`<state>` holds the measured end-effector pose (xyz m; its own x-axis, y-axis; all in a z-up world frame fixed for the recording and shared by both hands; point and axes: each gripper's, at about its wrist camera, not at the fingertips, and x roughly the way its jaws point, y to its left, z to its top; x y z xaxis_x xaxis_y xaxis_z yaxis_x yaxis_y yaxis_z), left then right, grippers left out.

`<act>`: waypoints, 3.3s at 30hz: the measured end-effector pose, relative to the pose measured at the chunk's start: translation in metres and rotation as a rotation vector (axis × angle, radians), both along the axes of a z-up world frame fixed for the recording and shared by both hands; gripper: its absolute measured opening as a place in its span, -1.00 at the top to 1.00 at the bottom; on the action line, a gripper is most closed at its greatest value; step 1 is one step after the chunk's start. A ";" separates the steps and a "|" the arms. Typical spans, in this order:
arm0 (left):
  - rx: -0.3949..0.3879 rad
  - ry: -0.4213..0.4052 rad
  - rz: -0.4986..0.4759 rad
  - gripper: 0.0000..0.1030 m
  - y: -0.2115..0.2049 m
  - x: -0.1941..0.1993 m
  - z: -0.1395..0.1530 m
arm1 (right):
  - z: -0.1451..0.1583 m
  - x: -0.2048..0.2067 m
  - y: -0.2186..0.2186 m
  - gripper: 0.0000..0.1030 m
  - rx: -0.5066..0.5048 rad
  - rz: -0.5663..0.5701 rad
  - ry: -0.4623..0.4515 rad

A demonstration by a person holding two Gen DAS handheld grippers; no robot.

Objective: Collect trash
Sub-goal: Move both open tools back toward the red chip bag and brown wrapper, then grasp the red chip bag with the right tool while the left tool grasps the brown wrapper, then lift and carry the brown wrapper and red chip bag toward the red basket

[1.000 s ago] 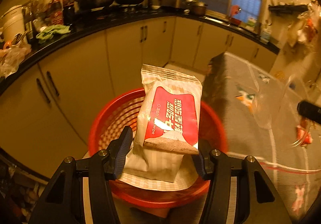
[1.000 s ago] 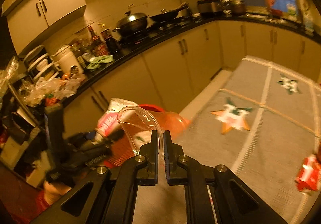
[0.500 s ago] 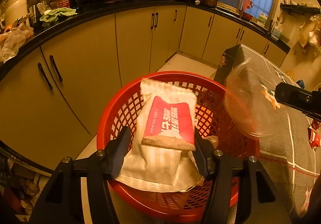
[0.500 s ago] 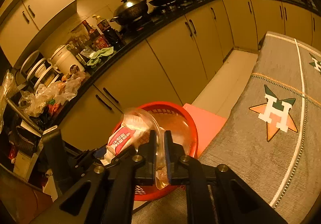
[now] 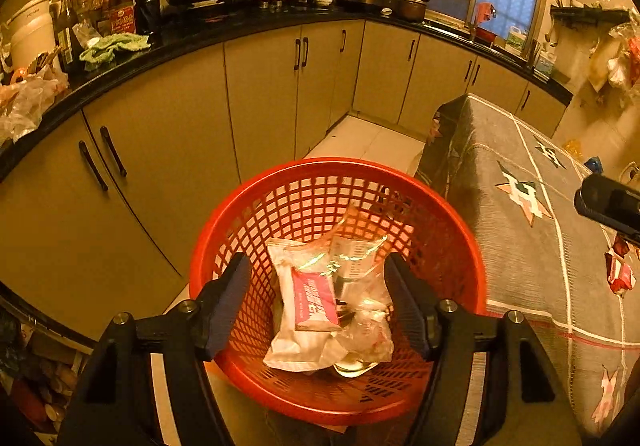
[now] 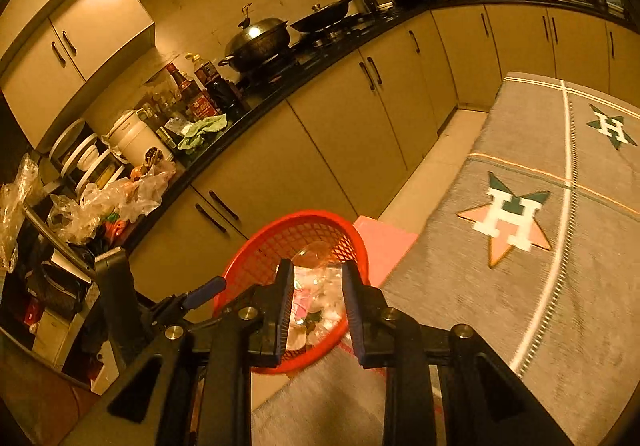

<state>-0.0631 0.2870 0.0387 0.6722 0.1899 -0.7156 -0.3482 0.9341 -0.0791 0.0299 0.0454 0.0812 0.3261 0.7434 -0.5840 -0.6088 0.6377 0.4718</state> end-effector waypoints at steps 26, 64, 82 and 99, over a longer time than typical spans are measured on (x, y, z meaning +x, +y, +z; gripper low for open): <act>0.060 -0.011 -0.353 -0.43 -0.192 0.010 0.042 | 0.006 -0.010 -0.245 0.38 0.087 -0.390 0.021; -0.024 0.077 -0.553 -0.43 -0.314 0.096 0.031 | -0.016 0.001 -0.362 0.81 0.183 -0.467 0.074; -0.258 0.181 -0.554 -0.47 -0.392 0.199 -0.003 | -0.009 -0.022 -0.415 0.81 0.145 -0.811 -0.107; -0.215 0.217 -0.635 0.38 -0.424 0.203 -0.024 | -0.012 -0.024 -0.425 0.81 0.132 -0.862 -0.090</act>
